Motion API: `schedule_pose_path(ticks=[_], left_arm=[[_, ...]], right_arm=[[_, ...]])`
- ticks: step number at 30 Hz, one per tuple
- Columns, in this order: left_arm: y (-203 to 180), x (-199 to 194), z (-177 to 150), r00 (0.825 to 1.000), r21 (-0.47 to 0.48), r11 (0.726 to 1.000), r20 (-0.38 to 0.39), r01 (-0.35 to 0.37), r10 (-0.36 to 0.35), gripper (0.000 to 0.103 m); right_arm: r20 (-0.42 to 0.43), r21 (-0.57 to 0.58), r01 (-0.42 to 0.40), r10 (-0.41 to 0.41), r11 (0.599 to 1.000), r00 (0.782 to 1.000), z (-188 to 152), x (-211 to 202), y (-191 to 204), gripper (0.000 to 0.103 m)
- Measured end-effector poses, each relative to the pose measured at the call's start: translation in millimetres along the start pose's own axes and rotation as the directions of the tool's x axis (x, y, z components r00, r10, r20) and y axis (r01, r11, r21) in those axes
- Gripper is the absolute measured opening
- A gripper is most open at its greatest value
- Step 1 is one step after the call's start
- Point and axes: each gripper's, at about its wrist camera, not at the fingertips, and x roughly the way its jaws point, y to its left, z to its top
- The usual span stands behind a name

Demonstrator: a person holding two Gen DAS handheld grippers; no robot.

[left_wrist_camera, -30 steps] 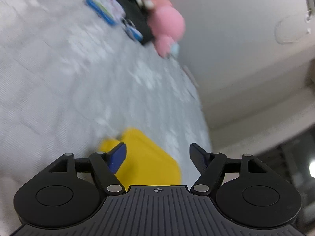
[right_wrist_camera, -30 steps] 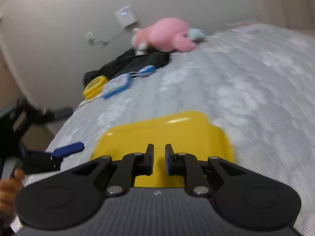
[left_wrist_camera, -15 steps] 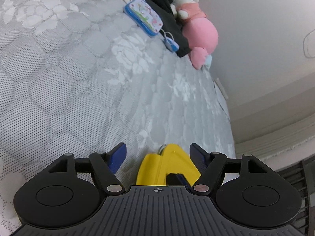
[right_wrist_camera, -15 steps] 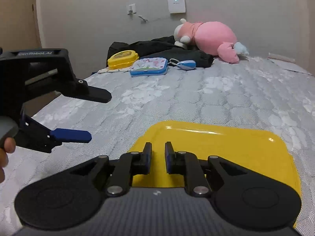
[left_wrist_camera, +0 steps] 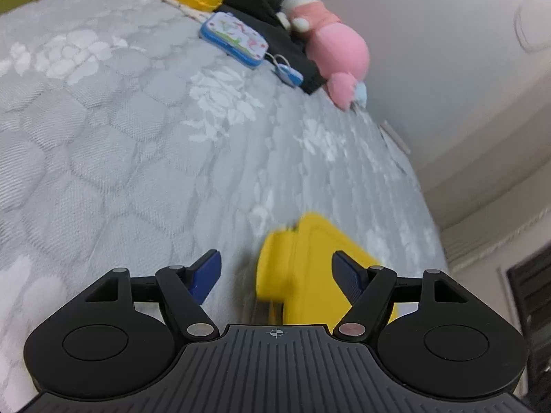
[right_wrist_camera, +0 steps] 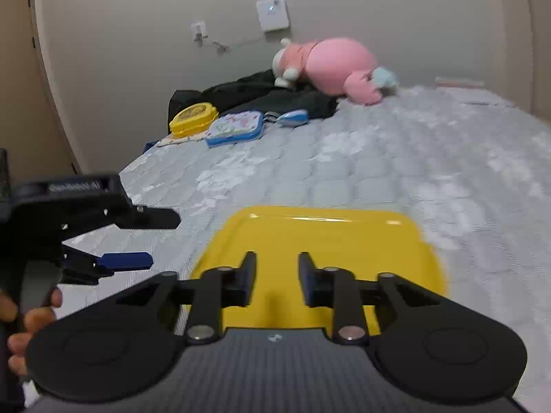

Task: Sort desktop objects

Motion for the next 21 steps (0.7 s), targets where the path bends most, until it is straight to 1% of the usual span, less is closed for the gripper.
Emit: schedule_pose_path(ticks=[1, 2, 5, 7, 8, 10, 13, 14, 16, 19, 21], left_arm=[[-3, -4, -9, 1.000, 0.016, 1.000, -0.003, -0.006, 0.006, 0.076], [-6, -9, -17, 1.000, 0.031, 0.999, -0.006, -0.012, 0.012, 0.076], [-15, -16, -41, 0.999, 0.073, 0.997, -0.041, -0.024, 0.027, 0.076], [-26, -18, -51, 0.998, 0.130, 0.990, -0.041, -0.051, 0.057, 0.076], [-33, -19, -54, 0.997, 0.164, 0.984, -0.026, -0.073, 0.078, 0.076], [-45, -20, -52, 0.993, 0.201, 0.973, 0.029, -0.114, 0.110, 0.076], [-62, -16, -47, 0.986, 0.238, 0.959, 0.098, -0.155, 0.135, 0.077], [-64, -11, -46, 0.983, 0.246, 0.954, 0.107, -0.171, 0.149, 0.077], [-68, 0, -43, 0.976, 0.262, 0.943, 0.125, -0.205, 0.177, 0.077], [-61, 19, -39, 0.977, 0.265, 0.941, 0.102, -0.210, 0.189, 0.076], [-57, 34, -37, 0.970, 0.312, 0.919, 0.098, -0.242, 0.222, 0.075]], right_arm=[[0.003, 0.005, 0.007, -0.007, 1.000, 1.000, -3, -13, -5, 0.043], [0.005, 0.014, 0.017, -0.017, 1.000, 1.000, -7, -24, -10, 0.046], [0.024, 0.058, 0.057, -0.058, 0.997, 0.998, -24, -52, -27, 0.046], [0.036, 0.110, 0.081, -0.085, 0.991, 0.996, -35, -60, -40, 0.046], [0.040, 0.147, 0.088, -0.095, 0.985, 0.995, -39, -60, -47, 0.046], [0.038, 0.261, 0.099, -0.112, 0.960, 0.993, -42, -55, -66, 0.046], [0.041, 0.431, 0.061, -0.087, 0.900, 0.995, -40, -45, -97, 0.046], [0.046, 0.446, 0.055, -0.084, 0.894, 0.995, -40, -41, -101, 0.047], [0.051, 0.452, 0.055, -0.088, 0.890, 0.995, -38, -32, -107, 0.052], [0.054, 0.462, 0.054, -0.089, 0.885, 0.995, -35, -19, -115, 0.052], [0.042, 0.470, 0.051, -0.080, 0.881, 0.996, -36, -5, -118, 0.052]])
